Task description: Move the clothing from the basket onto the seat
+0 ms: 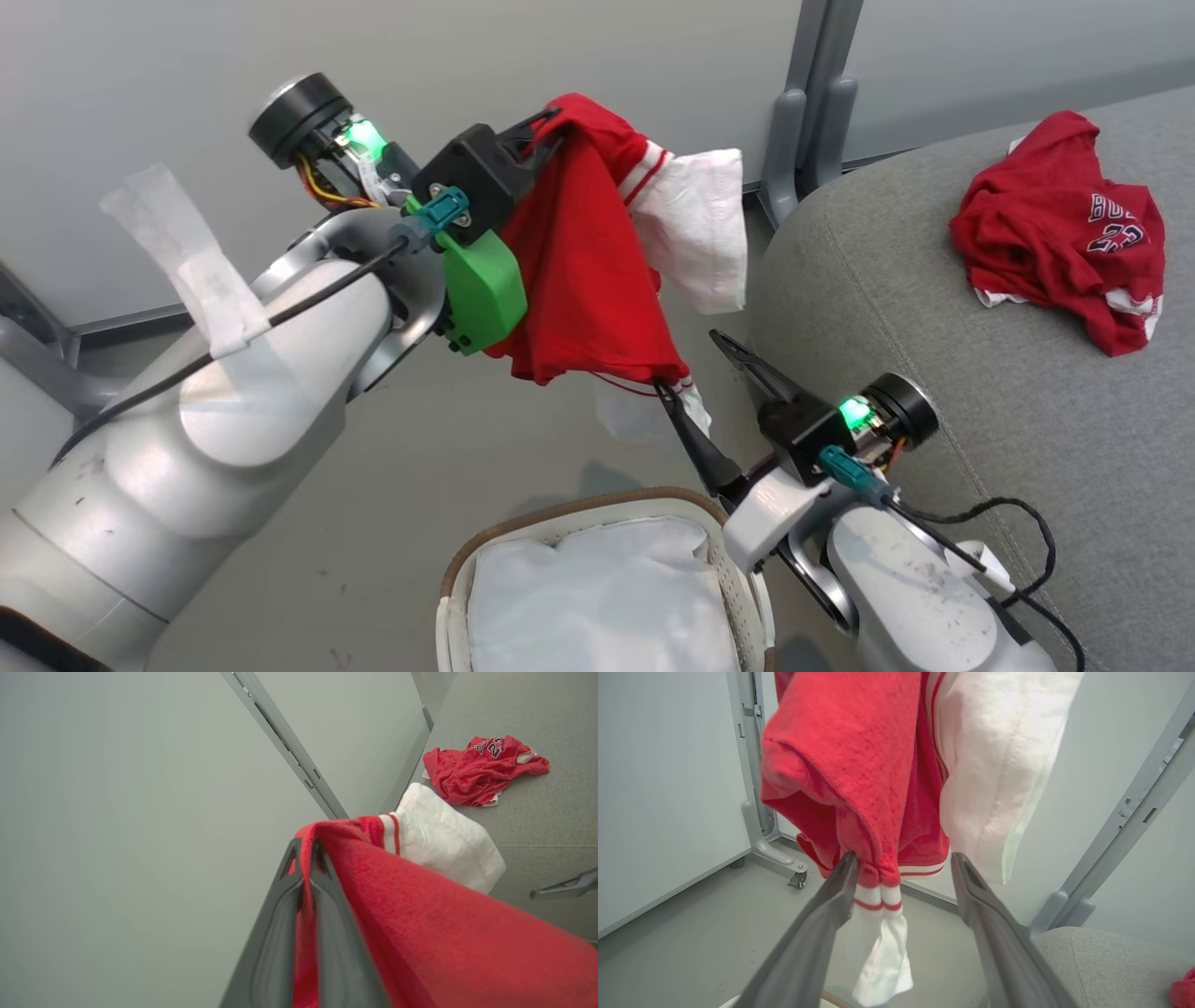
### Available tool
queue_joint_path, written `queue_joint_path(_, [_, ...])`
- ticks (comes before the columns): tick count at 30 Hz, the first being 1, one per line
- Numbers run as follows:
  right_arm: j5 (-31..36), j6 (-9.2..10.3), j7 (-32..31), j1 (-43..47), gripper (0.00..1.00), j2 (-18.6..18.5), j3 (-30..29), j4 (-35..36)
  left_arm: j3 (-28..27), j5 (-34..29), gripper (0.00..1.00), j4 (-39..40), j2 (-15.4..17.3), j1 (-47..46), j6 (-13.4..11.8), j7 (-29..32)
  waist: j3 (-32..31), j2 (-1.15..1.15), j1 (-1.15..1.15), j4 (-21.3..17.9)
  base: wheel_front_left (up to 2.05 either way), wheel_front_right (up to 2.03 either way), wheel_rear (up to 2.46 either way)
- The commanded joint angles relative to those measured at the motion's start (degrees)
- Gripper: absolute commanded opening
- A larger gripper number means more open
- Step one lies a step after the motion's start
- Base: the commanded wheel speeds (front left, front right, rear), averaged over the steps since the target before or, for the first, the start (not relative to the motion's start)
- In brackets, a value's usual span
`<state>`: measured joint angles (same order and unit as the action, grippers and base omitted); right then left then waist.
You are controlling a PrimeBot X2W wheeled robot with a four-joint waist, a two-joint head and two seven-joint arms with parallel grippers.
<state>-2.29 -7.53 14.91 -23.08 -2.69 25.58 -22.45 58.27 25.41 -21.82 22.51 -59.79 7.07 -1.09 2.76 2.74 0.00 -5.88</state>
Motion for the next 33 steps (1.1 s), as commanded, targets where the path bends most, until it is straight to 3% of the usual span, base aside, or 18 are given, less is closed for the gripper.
queue_joint_path(1, [-0.6,0.08,0.18,-1.45,1.0,-0.14,0.95,-0.92,0.28,0.63,0.0,0.39,-0.7,-1.19,0.1,-0.22,0.27,0.0,0.0,0.91,0.0,0.0,0.0])
queue_joint_path(9, [-5.83,0.08,0.17,-7.6,1.0,-0.16,2.84,-2.17,2.46,1.71,0.0,1.97,-2.6,0.54,0.3,-0.56,0.65,0.0,0.0,2.78,0.0,0.0,0.0])
queue_joint_path(10, [-6.4,0.08,0.17,-8.14,0.69,-0.16,3.05,-1.79,2.63,2.0,0.0,2.19,-2.57,1.13,0.31,-0.55,0.68,0.0,0.0,2.93,0.0,0.0,0.0])
queue_joint_path(11, [-6.63,0.08,0.17,-8.53,0.3,-0.14,3.13,-1.38,2.68,2.27,0.0,2.31,-2.47,1.52,0.25,-0.62,0.73,0.0,0.0,3.02,0.0,0.0,0.0])
queue_joint_path(12, [-6.88,0.08,0.17,-8.95,0.05,-0.15,3.28,-1.09,2.68,2.51,0.0,2.4,-2.24,1.97,0.07,-0.56,0.77,0.0,0.0,3.12,0.0,0.0,0.0])
queue_joint_path(13, [-7.03,0.08,0.17,-9.16,0.0,-0.15,3.29,-0.81,2.74,2.68,0.0,2.35,-1.95,2.37,-0.1,-0.62,0.8,0.0,0.0,3.16,0.0,0.0,0.0])
queue_joint_path(20, [-6.69,0.08,0.17,-10.29,0.0,-0.15,1.98,1.84,1.86,5.01,0.0,1.31,-0.79,6.14,-1.38,-2.62,1.21,0.0,0.0,3.0,0.0,0.0,0.0])
queue_joint_path(21, [-6.7,0.08,0.17,-10.31,0.0,-0.15,1.76,2.08,1.56,5.38,0.26,1.3,-0.78,6.71,-1.71,-3.29,1.28,0.0,0.0,2.98,0.0,0.0,0.0])
queue_joint_path(22, [-6.54,0.08,0.17,-10.4,0.0,-0.15,1.41,2.4,1.16,6.01,0.59,1.26,-0.81,7.59,-2.01,-4.03,1.38,0.0,0.0,2.94,0.0,0.0,0.0])
queue_joint_path(23, [-6.37,0.08,0.17,-10.49,0.0,-0.14,1.11,2.61,0.67,6.83,1.0,1.23,-0.97,8.54,-2.28,-4.72,1.47,0.0,0.0,2.9,0.0,0.0,0.0])
queue_joint_path(33, [-3.92,0.08,0.17,-8.95,0.0,-0.15,-5.58,3.97,-1.71,10.64,1.0,1.28,-3.09,17.29,-5.82,-11.9,2.16,0.0,0.0,3.73,0.0,0.0,0.0])
